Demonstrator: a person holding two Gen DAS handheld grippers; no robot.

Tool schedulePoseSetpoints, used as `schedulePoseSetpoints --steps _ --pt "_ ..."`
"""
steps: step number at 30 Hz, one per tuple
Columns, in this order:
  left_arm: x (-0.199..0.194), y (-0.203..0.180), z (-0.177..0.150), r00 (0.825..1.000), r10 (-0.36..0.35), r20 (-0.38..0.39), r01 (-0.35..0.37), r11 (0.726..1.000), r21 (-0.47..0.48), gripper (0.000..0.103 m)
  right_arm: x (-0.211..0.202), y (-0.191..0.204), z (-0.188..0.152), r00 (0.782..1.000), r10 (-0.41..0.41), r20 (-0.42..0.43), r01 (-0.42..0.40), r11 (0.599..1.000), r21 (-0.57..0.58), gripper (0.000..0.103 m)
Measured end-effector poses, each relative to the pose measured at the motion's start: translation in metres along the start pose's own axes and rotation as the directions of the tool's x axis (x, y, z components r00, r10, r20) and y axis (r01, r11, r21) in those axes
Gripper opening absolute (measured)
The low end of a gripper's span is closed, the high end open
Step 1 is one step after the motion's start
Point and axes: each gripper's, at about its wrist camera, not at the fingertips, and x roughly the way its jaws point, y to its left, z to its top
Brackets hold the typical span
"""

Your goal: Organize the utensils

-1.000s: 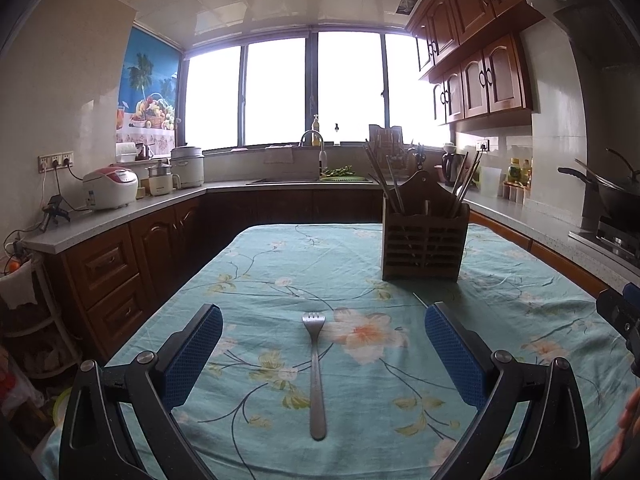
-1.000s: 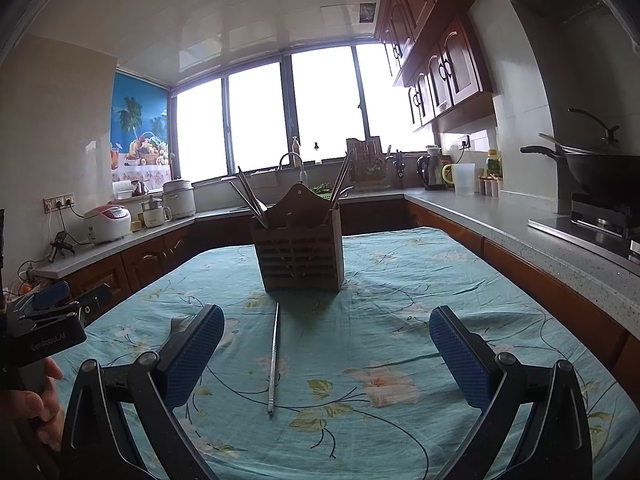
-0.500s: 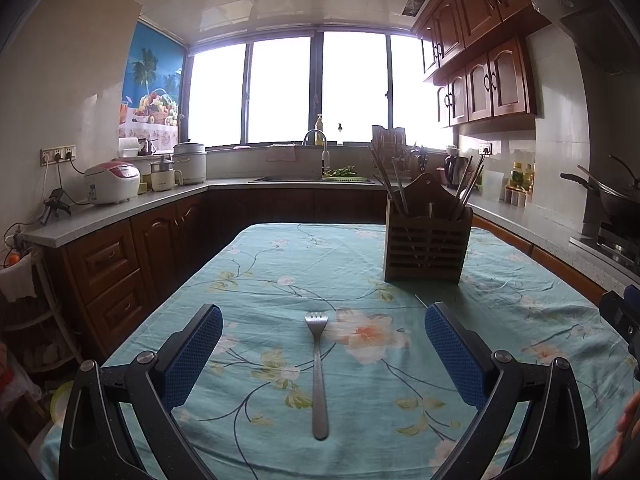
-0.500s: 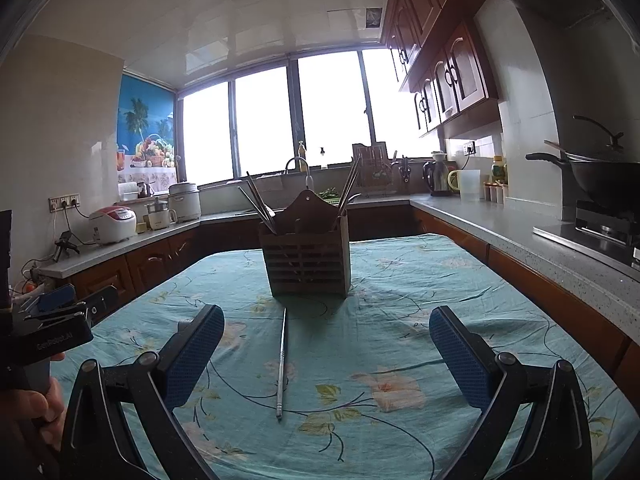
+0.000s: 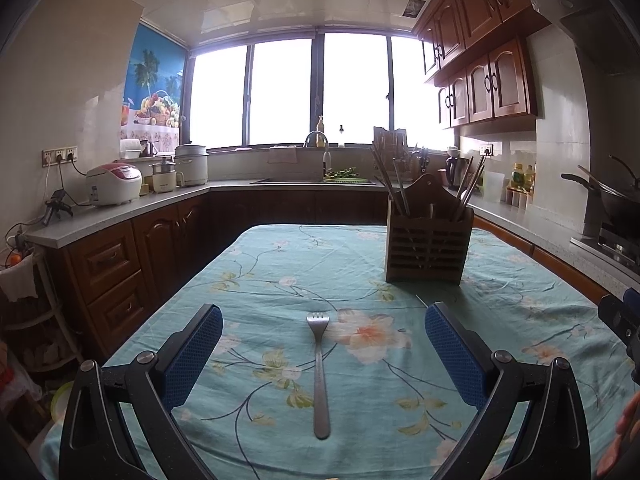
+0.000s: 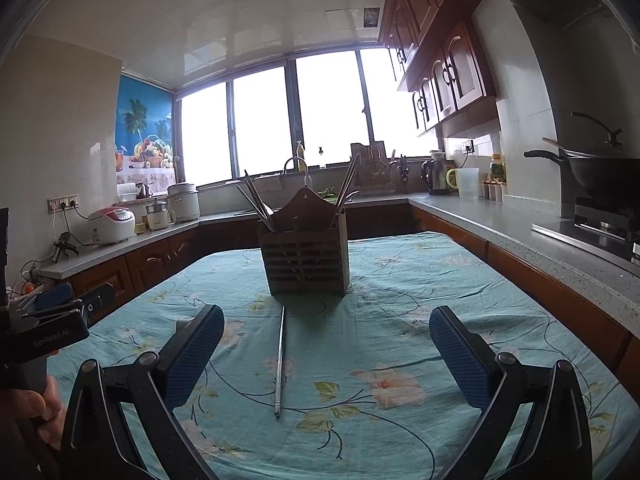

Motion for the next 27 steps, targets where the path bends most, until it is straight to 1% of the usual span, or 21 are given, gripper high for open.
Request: schedulePoseSetpoints --steps 10,27 --pt "-0.0021 -0.0017 -0.0054 1.000 0.007 0.012 -0.007 1.000 0.007 0.102 -0.0011 -0.0001 -0.0012 1.000 0.003 0.012 -0.003 1.000 -0.005 0.103" --pt "-0.0030 -0.0047 -0.0051 1.000 0.005 0.018 -0.005 1.000 0.009 0.102 0.0003 0.0024 0.0006 1.000 0.005 0.016 -0.005 1.000 -0.006 0.103"
